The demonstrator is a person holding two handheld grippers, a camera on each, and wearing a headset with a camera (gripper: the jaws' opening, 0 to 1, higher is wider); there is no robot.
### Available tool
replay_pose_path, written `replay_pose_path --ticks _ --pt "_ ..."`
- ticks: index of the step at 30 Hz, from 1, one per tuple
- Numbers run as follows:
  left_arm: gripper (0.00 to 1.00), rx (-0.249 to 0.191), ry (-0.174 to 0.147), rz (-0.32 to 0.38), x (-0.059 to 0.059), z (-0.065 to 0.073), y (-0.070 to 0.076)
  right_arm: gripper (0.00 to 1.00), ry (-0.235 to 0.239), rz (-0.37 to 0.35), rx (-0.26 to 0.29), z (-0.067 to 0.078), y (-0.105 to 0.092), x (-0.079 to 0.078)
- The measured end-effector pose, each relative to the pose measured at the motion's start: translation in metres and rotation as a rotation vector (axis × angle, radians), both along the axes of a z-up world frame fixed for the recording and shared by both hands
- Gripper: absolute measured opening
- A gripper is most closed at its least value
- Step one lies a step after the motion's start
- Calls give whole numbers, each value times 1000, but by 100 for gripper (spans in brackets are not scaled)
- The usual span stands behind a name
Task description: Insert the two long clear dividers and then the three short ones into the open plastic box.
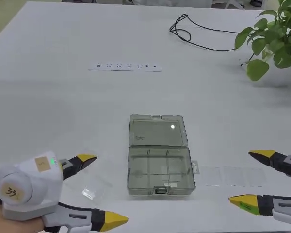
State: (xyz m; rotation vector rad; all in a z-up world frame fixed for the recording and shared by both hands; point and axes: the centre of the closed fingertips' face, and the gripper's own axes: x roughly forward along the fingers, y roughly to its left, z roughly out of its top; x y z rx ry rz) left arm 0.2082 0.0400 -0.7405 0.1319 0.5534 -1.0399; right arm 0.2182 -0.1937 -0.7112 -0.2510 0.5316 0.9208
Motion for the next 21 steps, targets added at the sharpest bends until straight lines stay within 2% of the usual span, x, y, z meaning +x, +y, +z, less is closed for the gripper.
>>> replay_pose_path --ticks 6,14,21 --pt "97 2 6 15 4 -2 5 75 1 -5 4 0 0 2" --pt "93 38 15 84 19 -10 30 75 4 -12 8 0 0 4" --pt "87 66 36 144 31 -17 49 75 8 -14 10 -1 0 4"
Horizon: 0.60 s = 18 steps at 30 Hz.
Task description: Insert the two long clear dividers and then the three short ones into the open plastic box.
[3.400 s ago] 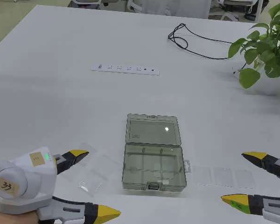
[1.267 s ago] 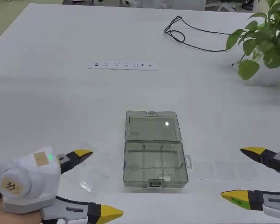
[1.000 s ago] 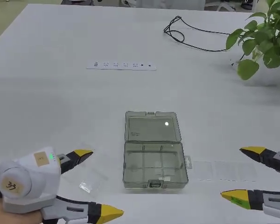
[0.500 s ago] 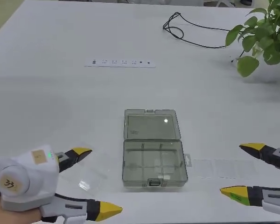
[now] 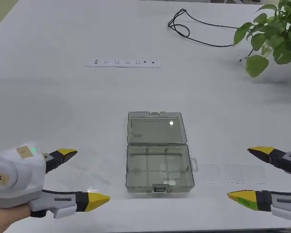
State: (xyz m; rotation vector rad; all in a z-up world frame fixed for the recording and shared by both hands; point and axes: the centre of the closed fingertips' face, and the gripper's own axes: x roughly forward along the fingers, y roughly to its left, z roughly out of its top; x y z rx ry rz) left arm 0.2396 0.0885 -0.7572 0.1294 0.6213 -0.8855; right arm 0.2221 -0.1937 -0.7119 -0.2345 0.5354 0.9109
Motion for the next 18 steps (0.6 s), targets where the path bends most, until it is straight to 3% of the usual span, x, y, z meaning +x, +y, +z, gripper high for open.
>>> replay_pose_path --ticks 6,18 --pt "84 22 23 43 7 -8 13 74 1 -5 2 0 0 1" --pt "76 90 117 138 18 -32 35 74 2 -10 5 0 0 1"
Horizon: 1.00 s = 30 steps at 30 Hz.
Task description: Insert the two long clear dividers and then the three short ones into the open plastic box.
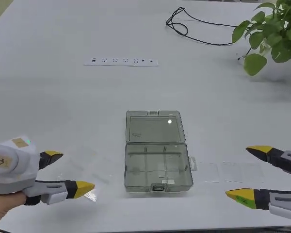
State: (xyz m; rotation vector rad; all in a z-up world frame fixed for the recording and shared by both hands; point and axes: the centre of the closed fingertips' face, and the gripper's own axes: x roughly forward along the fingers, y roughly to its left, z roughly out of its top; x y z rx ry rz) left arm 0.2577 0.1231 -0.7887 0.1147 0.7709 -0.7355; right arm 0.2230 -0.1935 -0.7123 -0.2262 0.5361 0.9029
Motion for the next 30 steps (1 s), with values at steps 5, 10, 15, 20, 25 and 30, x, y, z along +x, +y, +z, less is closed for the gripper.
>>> replay_pose_path --ticks 5,10,15,20,25,30 --pt "70 40 39 54 6 -9 9 74 1 -1 7 0 2 1" --pt "65 69 70 95 10 -17 14 74 2 0 10 0 3 1" --pt "60 132 101 109 10 -27 21 74 3 -2 14 0 4 2" --pt "54 164 124 117 11 -35 24 74 6 -5 16 0 4 2" --pt "51 193 138 111 11 -41 24 73 9 -9 20 -1 4 3" --pt "48 239 147 116 14 -48 29 73 11 -9 23 -2 4 3"
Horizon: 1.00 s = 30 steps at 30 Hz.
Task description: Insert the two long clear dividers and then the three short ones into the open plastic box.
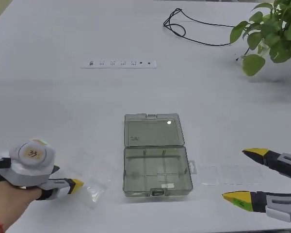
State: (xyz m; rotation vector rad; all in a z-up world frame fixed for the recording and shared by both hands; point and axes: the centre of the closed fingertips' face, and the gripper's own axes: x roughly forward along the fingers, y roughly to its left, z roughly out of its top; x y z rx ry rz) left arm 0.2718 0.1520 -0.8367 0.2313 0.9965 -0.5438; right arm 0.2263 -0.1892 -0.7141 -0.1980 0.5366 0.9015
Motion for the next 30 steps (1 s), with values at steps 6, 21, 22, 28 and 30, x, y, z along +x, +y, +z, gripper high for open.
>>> replay_pose_path --ticks 6,21,22,28,30 --pt "43 47 22 -5 0 -5 4 73 -1 -2 5 0 0 1" --pt "40 100 53 1 -1 -8 4 73 2 -10 14 -4 -1 1" --pt "40 101 56 3 0 -8 4 73 3 -10 15 -4 -1 1" --pt "39 124 96 7 1 -8 4 73 3 -15 18 -4 -1 2" --pt "38 130 107 11 1 -8 5 73 2 -14 19 -4 -1 2"
